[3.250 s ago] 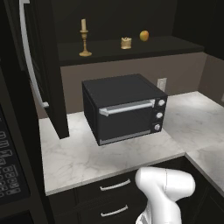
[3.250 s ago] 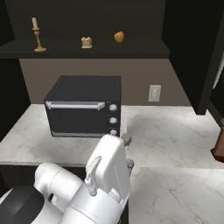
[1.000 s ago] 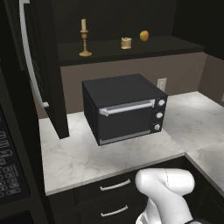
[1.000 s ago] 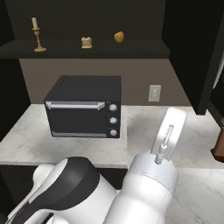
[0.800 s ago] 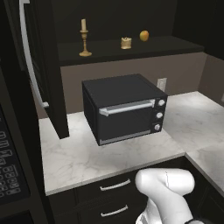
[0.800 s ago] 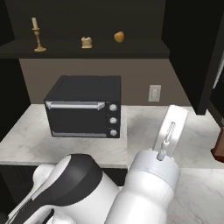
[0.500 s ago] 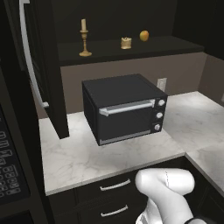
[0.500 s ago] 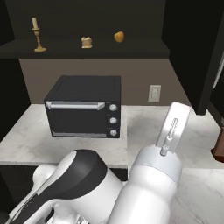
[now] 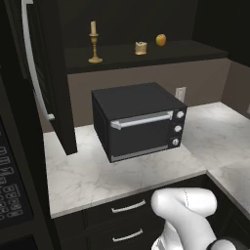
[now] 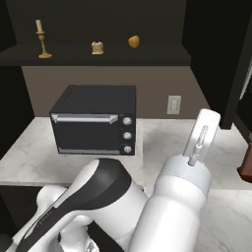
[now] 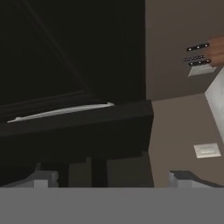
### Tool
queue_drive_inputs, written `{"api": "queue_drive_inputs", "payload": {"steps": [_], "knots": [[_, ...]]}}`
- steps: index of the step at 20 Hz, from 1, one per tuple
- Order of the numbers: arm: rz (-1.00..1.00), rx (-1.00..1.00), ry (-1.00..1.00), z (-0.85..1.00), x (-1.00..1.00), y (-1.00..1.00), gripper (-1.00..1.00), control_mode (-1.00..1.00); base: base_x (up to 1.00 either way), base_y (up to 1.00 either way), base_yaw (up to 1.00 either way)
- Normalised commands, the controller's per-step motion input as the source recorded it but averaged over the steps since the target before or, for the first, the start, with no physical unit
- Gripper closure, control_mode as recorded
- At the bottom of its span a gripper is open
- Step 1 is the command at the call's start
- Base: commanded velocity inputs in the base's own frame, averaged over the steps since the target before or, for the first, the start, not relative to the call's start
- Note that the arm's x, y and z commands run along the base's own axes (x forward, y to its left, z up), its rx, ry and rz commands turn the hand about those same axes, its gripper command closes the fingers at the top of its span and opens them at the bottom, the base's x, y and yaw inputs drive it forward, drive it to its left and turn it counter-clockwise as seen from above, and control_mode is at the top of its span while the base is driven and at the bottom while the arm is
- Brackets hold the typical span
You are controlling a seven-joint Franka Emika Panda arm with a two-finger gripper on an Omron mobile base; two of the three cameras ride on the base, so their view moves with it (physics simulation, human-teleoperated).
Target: Pick the candle and candle from the dining table and place them in the open cabinet. Close the cabinet after placing the objects.
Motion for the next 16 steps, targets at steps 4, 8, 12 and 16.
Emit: {"api": "queue_drive_inputs", "payload": {"steps": [4, 8, 12, 16], "knots": [[0.0, 0.0, 0.0, 0.0, 0.17, -0.17, -1.0, -1.0, 0.0, 0.0, 0.0], [0.0, 0.0, 0.0, 0.0, 0.15, -0.18, -1.0, -1.0, 0.0, 0.0, 0.0], [0.0, 0.0, 0.0, -0.01, 0.1, -0.17, -1.0, -1.0, 0.0, 0.0, 0.0], [0.0, 0.0, 0.01, -0.03, 0.08, -0.15, -1.0, -1.0, 0.0, 0.0, 0.0]]}}
